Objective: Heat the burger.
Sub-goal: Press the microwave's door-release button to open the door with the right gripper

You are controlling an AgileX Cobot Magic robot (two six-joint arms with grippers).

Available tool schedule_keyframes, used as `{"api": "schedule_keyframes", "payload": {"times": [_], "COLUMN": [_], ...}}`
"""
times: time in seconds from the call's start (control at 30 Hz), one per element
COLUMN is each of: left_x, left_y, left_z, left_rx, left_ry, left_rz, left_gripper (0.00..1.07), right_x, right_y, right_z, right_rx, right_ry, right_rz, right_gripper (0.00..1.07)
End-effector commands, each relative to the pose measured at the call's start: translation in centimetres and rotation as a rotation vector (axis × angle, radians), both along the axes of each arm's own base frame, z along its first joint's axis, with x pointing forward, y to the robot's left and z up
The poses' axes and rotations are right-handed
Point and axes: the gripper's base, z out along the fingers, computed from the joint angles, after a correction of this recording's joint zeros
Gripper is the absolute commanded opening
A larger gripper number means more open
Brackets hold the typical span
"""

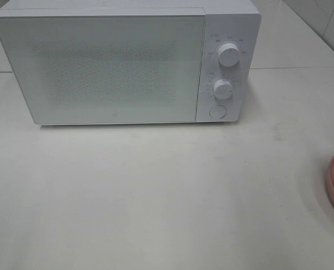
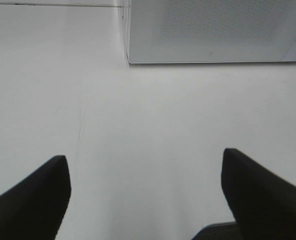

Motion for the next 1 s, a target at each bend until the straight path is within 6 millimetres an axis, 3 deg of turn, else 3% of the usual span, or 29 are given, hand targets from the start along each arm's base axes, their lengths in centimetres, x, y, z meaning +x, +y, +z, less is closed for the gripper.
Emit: {"api": "schedule_keyframes", "payload": {"times": [0.03, 0.37, 0.6, 1.0], "left_x": [0.0, 0.0, 0.0, 0.0], "left_y": [0.0, 0.0, 0.0, 0.0], "left_z": [-0.1, -0.1, -0.1, -0.1], "left_rx": [-0.001, -0.001, -0.001, -0.001], "left_ry": [0.006, 0.006, 0.006, 0.006], "left_rz": [-0.006, -0.006, -0.006, -0.006], "left_gripper": [0.78, 0.78, 0.78, 0.78], "right_x": [0.8, 2.8, 4.5, 3.5], "right_y": [0.0, 0.0, 0.0, -0.4], "right_z": [0.3, -0.2, -2.0, -5.7], "right_rx": [-0.002, -0.001, -0.010, 0.027], "right_ry": [-0.044, -0.098, -0.126, -0.222], "right_rz": [-0.005, -0.014, -0.019, -0.076], "right_gripper": [0.74, 0.74, 0.74, 0.74]}}
